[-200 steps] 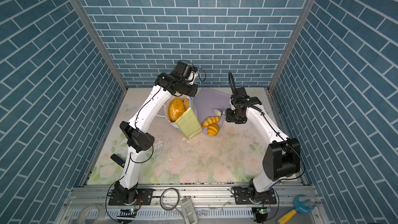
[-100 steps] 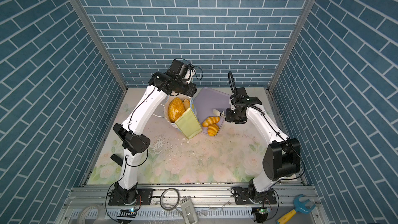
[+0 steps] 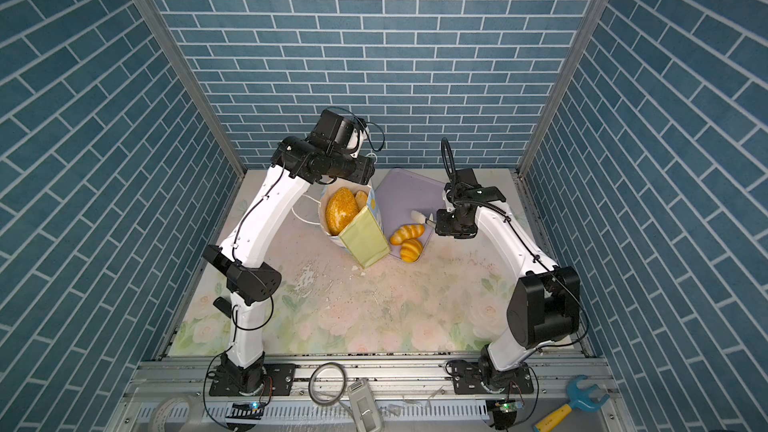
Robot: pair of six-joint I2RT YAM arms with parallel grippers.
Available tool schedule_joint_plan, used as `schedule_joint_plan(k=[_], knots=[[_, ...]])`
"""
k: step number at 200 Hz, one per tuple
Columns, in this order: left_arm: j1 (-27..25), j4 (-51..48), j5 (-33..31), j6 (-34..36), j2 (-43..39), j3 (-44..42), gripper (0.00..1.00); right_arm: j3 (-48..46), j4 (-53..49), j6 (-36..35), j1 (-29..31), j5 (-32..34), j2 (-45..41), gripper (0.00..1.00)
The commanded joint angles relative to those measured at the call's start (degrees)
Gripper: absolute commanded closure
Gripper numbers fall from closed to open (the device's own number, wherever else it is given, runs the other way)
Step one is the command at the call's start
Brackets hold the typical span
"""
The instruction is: Place the fake bread into the paper bag
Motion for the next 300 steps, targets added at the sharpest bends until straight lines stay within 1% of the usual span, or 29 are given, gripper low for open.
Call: schedule_joint_plan(k=[1,45,55,63,76,84,94,109,121,142,163,180,188,196,227,248,265,300], knots=[[-0.62,-0.88,-3.28,0.49,-5.02,-1.75,0.30,2.63,-0.59,-1.83,-0.27,-0.50,-1.12,0.54],[-0.20,-0.32,-11.64,0.32,-17.45,-12.33,0.26,3.79,-1.06,-2.09,-0.27,-0.60,-0.54,0.54],[0.12,-0.57,-13.66,-0.36,-20.94,-15.29,0.24,4.09,-1.16,-2.26,-0.25,-0.61,-0.49,0.54],[0.68,-0.81,-14.97,-1.11,-23.74,-18.72,0.22,4.41,-1.22,-2.33,-0.31,-0.62,-0.31,0.54],[2.43,-0.26,-14.90,-2.83,-28.71,-25.19,0.22,4.94,-1.40,-2.52,-0.26,-0.48,-0.21,0.54],[4.02,0.93,-13.52,-4.14,-32.44,-30.22,0.22,5.31,-1.41,-2.65,-0.25,-0.52,-0.19,0.54],[6.58,3.43,-10.33,-6.15,-37.03,-37.00,0.22,5.56,-1.41,-2.79,-0.22,-0.51,-0.19,0.54],[10.33,7.59,-2.83,-9.04,-42.99,-46.65,0.22,6.06,-1.47,-2.92,-0.23,-0.55,-0.03,0.54],[11.52,11.16,1.73,-10.26,-46.22,-52.69,0.22,6.36,-1.51,-3.05,-0.27,-0.57,0.31,0.54],[12.58,13.00,4.86,-11.60,-47.32,-57.51,0.22,6.78,-1.41,-2.91,-0.27,-0.91,0.56,0.54],[13.19,16.13,7.62,-11.94,-46.98,-60.14,0.23,6.58,-1.23,-2.70,-0.20,-1.19,0.46,0.54],[14.02,17.89,9.42,-12.25,-45.98,-61.12,0.26,6.26,-1.23,-2.55,-0.17,-1.18,-0.08,0.54],[14.38,18.55,9.84,-12.27,-45.54,-61.47,0.29,6.01,-1.10,-2.38,-0.18,-1.13,-0.36,0.54],[14.88,19.54,10.17,-12.41,-45.21,-61.88,0.35,5.83,-0.97,-2.30,-0.18,-1.18,-0.71,0.54],[17.48,23.28,12.10,-13.32,-44.85,-62.99,0.75,5.34,-0.79,-2.10,-0.11,-1.19,-1.50,0.54],[20.16,22.97,13.43,-13.15,-45.14,-62.20,0.91,5.38,-0.68,-2.00,-0.18,-1.36,-1.72,0.54],[22.78,22.52,14.68,-13.03,-46.09,-62.01,1.00,5.44,-0.53,-1.92,-0.18,-1.59,-1.97,0.55],[26.96,19.59,14.59,-11.32,-48.51,-61.39,1.00,5.46,-0.29,-1.92,-0.10,-3.05,-1.79,0.55]])
